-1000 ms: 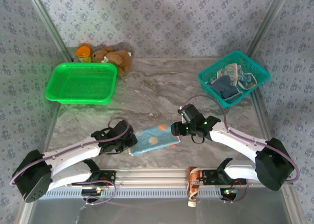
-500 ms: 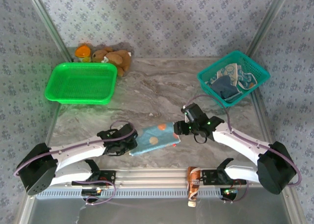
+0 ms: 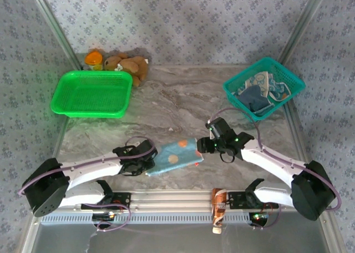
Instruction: Fold and stack the towels
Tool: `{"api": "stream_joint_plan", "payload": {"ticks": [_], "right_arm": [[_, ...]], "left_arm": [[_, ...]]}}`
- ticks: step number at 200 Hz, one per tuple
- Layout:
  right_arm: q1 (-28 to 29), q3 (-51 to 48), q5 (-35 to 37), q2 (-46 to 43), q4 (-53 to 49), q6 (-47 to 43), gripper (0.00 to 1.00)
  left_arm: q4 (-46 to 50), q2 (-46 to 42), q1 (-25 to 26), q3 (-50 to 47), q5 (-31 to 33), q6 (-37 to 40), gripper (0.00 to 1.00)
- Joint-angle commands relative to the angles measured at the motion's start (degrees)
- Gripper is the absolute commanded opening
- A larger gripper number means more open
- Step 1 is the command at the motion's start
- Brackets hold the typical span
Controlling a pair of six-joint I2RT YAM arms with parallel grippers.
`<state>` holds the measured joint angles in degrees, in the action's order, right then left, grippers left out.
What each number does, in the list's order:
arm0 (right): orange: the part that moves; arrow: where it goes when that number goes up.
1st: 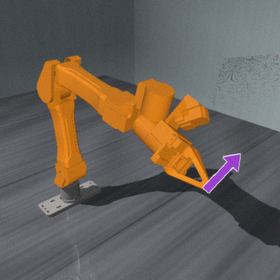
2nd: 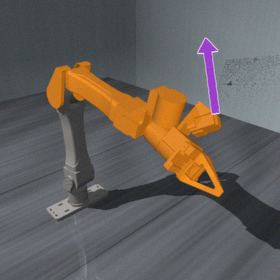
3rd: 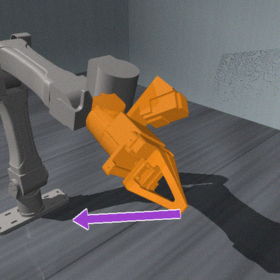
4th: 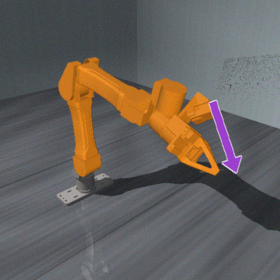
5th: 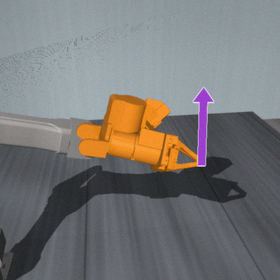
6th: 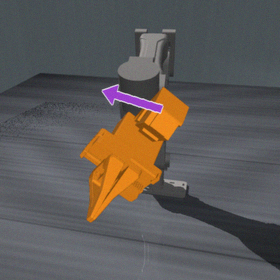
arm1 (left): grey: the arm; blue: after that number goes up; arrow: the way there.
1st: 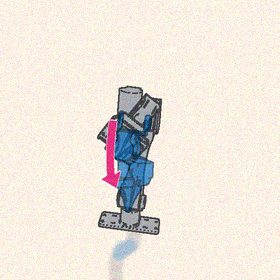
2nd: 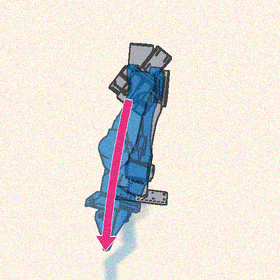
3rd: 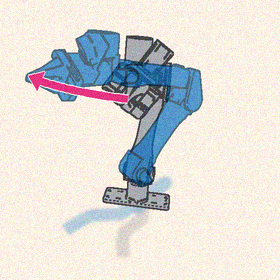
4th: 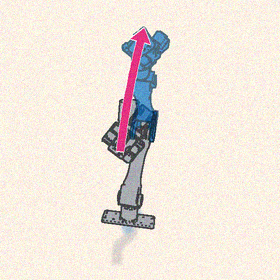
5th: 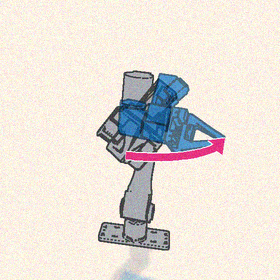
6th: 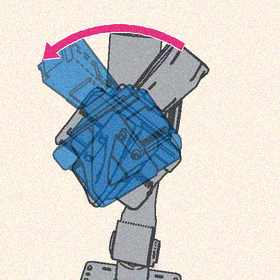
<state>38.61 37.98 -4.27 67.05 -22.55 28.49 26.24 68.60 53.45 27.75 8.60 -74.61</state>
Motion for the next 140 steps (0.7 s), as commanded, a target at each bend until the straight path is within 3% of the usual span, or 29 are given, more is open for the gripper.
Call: {"api": "stream_joint_plan", "payload": {"ticks": [1, 19, 34, 51, 79, 83, 85, 99, 140], "right_arm": [[-0.46, -1.06, 0.18, -1.54, -1.7, 0.45, 0.61], [-1.02, -1.44, -0.34, -2.24, -1.92, 1.16, 0.61], [-1.65, -1.5, -0.55, -3.03, -1.92, 1.45, 0.62], [-2.11, -1.2, -0.6, -3.74, -2.07, 1.52, 0.62], [-2.89, -0.45, -0.56, -4.46, -2.54, 1.57, 0.67], [-3.0, -0.37, -0.58, -4.54, -2.65, 1.57, 0.73], [-3.06, -0.27, -0.56, -4.62, -2.57, 1.57, 0.8], [-3.49, 0.23, -0.9, -4.73, -2.31, 1.56, 1.0], [-4.71, 1.85, -0.71, -4.21, -2.24, 0.92, 1.0]], "left_arm": [[-4.59, 4.44, 0.51, -1.12, -1.71, -1.3, 0.33], [-4.12, 6.2, 0.51, -1.11, -1.31, -0.73, 0.24], [-3.15, 6.81, 0.51, -0.96, -0.83, 0.09, 0.07], [-0.23, 5.85, 0.51, -0.21, 0.47, 1.14, 0.0], [8.59, 1.8, 0.14, 3.38, 2.91, 4.38, 0.0], [10.2, 1.14, -0.03, 4.05, 3.31, 4.97, 0.0], [11.04, 0.76, -0.15, 4.53, 3.43, 5.34, 0.0], [17.09, -1.62, -1.46, 7.55, 4.02, 7.77, 0.0], [29.13, -6.62, -6.05, 17.08, 5.28, 16.51, 0.0]]}}
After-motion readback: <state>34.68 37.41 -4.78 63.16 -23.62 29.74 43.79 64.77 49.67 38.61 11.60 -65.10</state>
